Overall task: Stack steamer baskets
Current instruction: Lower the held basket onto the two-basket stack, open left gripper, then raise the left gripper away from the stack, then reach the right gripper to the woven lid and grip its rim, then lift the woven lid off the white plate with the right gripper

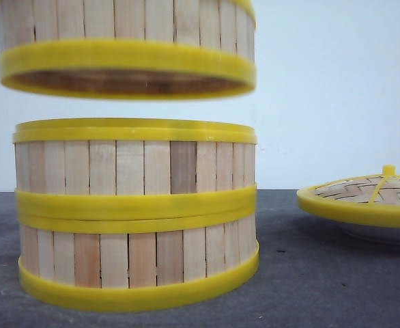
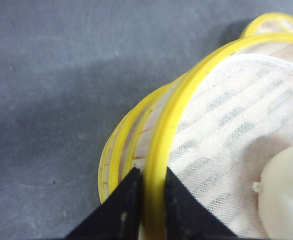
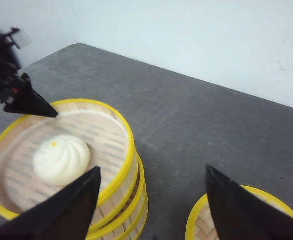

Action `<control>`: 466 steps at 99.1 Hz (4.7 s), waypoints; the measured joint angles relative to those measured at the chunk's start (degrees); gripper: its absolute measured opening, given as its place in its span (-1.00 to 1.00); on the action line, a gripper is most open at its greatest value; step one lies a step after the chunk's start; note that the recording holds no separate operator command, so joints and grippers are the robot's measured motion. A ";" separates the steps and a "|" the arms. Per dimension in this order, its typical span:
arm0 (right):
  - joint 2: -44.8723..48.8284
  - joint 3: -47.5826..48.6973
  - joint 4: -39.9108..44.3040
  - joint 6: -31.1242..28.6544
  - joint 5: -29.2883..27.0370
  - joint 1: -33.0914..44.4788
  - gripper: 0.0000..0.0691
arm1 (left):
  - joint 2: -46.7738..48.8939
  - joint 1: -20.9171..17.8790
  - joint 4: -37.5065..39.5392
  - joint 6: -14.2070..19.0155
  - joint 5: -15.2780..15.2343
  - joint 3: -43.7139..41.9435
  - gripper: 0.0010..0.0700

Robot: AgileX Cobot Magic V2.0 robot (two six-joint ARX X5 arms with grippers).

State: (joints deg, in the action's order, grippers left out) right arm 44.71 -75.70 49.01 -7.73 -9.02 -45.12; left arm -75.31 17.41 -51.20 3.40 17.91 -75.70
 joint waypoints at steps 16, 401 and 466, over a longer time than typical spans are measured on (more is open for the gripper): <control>0.00 0.00 0.00 0.00 0.00 0.00 0.17 | -1.99 0.02 0.17 -0.92 0.00 0.04 -0.94; 44.26 10.36 -8.44 -1.03 4.37 32.79 -0.84 | 43.80 -0.46 -4.96 1.99 -7.34 0.98 -0.35; 37.90 -7.61 4.90 1.57 7.10 33.00 -0.84 | 43.80 -0.46 -4.98 1.99 -7.34 0.98 -0.35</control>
State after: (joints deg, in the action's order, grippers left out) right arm 82.61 -83.31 53.91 -6.15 -1.91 -12.12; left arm -31.51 16.95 -56.18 5.39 10.57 -74.72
